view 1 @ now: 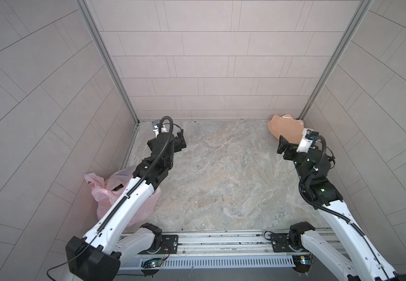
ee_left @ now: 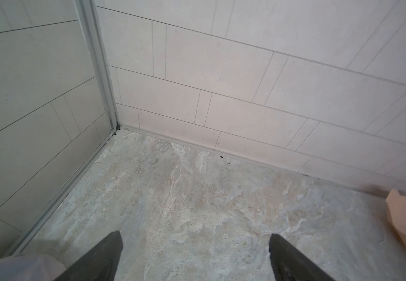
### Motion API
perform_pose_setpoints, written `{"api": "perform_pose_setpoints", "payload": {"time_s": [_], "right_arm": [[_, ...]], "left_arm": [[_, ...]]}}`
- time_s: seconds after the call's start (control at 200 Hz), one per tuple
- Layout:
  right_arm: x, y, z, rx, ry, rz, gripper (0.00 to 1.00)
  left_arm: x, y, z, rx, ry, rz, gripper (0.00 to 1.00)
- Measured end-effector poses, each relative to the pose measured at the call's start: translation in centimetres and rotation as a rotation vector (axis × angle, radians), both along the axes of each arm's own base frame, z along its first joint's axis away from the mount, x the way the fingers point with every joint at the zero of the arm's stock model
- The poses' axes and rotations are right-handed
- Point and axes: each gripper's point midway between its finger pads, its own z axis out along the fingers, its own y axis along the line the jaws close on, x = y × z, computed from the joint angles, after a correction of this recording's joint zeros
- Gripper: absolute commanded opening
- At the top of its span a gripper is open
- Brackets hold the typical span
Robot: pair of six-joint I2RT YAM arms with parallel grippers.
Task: Take the fake fruits out of the plastic bag
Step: 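Grasp the handle of the pink plastic bag with the left gripper, then lift and drag the pink bag toward the table centre with the left gripper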
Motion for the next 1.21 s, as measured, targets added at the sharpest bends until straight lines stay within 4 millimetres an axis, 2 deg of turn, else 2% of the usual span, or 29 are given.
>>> {"api": "perform_pose_setpoints", "payload": {"time_s": [0.095,0.15,0.245,0.315,0.47,0.58,0.786,0.856,0.971,1.076,1.161,1.206], "right_arm": [[-1.8,-0.2,0.4,0.064,0.035,0.002,0.99],[-2.8,0.2,-0.3,0.090,0.066,0.031,0.99],[-3.7,1.5,-1.9,0.125,0.131,0.103,0.99],[-4.0,2.6,-3.5,0.144,0.190,0.161,0.98],[-4.7,4.2,-6.1,0.181,0.286,0.245,0.98],[-5.1,4.8,-6.9,0.182,0.317,0.270,0.98],[-5.9,5.7,-6.9,0.151,0.317,0.297,0.98],[-6.1,5.9,-6.7,0.140,0.310,0.304,0.98],[-6.6,6.1,-6.4,0.124,0.294,0.307,0.98],[-6.8,6.2,-6.5,0.107,0.291,0.310,0.98],[-6.9,6.4,-6.9,0.098,0.300,0.315,0.98],[-7.0,6.4,-7.1,0.093,0.305,0.315,0.98]], "left_arm": [[-2.0,1.3,1.2,-0.045,0.067,0.050,1.00],[-3.4,2.0,1.1,-0.046,0.112,0.066,1.00],[-6.9,3.9,0.7,-0.024,0.174,0.104,1.00],[-10.1,5.9,1.1,-0.001,0.193,0.157,1.00],[-16.2,11.1,4.2,0.016,0.140,0.353,1.00],[-19.0,14.0,4.6,0.059,0.157,0.507,1.00],[-20.6,16.7,2.5,0.104,0.303,0.713,1.00],[-21.2,17.6,0.7,0.077,0.374,0.782,1.00],[-22.1,18.4,-3.3,0.015,0.498,0.841,1.00],[-21.9,18.4,-6.7,-0.058,0.594,0.835,0.99],[-20.7,18.5,-8.4,-0.113,0.634,0.817,0.92],[-19.9,18.5,-9.0,-0.137,0.635,0.805,0.84]]}}
